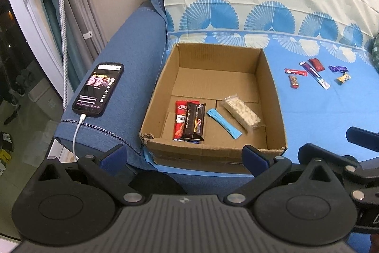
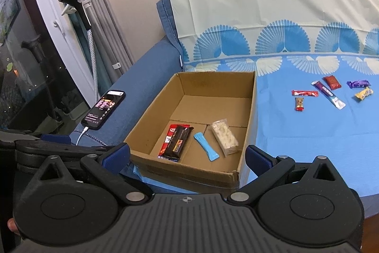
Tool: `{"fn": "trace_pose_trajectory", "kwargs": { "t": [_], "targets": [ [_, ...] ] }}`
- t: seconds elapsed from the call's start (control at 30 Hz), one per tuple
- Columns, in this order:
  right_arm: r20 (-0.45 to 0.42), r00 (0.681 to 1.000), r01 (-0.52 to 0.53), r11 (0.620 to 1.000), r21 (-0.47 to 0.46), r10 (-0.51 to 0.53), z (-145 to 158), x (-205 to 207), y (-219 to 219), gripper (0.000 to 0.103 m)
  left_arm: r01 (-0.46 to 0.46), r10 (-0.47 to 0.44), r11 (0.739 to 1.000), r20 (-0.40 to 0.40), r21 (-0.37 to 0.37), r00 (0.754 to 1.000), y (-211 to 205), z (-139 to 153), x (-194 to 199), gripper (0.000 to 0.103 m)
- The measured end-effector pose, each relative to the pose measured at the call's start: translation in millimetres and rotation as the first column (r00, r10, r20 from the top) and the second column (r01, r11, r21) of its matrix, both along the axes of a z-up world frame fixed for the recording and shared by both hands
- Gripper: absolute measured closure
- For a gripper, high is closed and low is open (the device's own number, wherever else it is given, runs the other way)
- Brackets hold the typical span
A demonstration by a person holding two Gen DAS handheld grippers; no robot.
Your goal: Organize snacks
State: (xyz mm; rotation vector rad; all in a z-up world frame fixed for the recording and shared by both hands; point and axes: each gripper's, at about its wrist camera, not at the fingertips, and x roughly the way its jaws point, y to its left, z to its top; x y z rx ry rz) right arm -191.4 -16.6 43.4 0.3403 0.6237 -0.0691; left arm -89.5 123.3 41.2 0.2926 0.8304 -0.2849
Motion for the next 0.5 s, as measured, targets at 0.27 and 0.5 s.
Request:
{"fn": "trace_pose_trajectory", "kwargs": {
  "t": [0.27,0.5],
  "targets": [
    [-0.039,0.999,0.013,0.999,0.049,-0.011,-16,10,-15,0.001,0.008,-0.006,0.999,-0.04,0.043,0.999,-18,-12,15,0.0],
    [-0.064,0.998,0.032,0.995,0.092,-0.026,-27,18,-38,0.001,0.015,-0.012,0.998,-0.055,0.066,0.998,-38,-16,25,0.0]
  ]
}}
